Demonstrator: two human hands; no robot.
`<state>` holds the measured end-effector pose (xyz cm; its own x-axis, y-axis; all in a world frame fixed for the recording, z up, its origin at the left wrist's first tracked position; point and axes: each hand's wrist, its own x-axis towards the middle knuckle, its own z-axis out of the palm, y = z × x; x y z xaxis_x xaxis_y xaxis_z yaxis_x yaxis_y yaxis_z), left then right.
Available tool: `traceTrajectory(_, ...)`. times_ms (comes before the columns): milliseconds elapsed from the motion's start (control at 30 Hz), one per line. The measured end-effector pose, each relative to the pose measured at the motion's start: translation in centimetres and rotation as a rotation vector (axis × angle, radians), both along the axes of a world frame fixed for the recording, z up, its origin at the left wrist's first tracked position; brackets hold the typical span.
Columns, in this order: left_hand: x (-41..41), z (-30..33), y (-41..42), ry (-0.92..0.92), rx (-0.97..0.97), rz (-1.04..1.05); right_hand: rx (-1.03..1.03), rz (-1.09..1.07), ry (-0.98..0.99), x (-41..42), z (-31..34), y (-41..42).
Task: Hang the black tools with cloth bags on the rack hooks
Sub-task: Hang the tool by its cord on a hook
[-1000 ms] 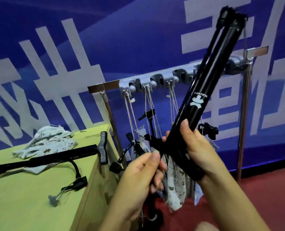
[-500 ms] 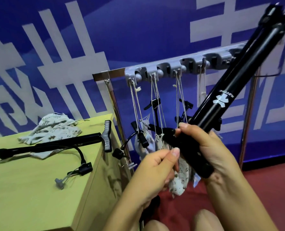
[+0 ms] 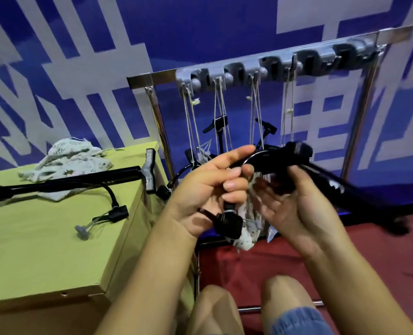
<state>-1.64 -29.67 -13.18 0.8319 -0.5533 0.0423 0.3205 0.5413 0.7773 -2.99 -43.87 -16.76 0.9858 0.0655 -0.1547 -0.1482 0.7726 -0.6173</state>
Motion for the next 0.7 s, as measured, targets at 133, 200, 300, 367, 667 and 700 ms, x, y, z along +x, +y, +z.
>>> traceTrajectory(133,-0.1,1.1,-1.4,0.067,-0.1,-0.028,-0.234,0.276,-0.051,-1.3,-1.6,-0.1)
traceTrajectory(200,-0.1,1.4,-2.0,0.119,-0.115,0.002,-0.338,0.379,-0.19,-2.1,-1.6,-0.4)
traceTrajectory(300,0.0,1.6,-2.5,0.145,-0.082,0.107,-0.48,0.557,-0.435,-3.1,-1.1,-0.8)
traceTrajectory(367,0.2,1.7,-2.7,0.144,-0.048,0.155,-0.54,0.594,-0.502,-3.2,-0.9,-0.9)
traceTrajectory(667,0.6,2.1,-2.0,-0.089,0.405,0.091,-0.541,0.615,-0.579,-2.0,0.5,1.2)
traceTrajectory(700,0.7,2.4,-1.6,-0.089,0.434,0.105,-0.497,0.62,-0.568,-1.7,0.6,2.0)
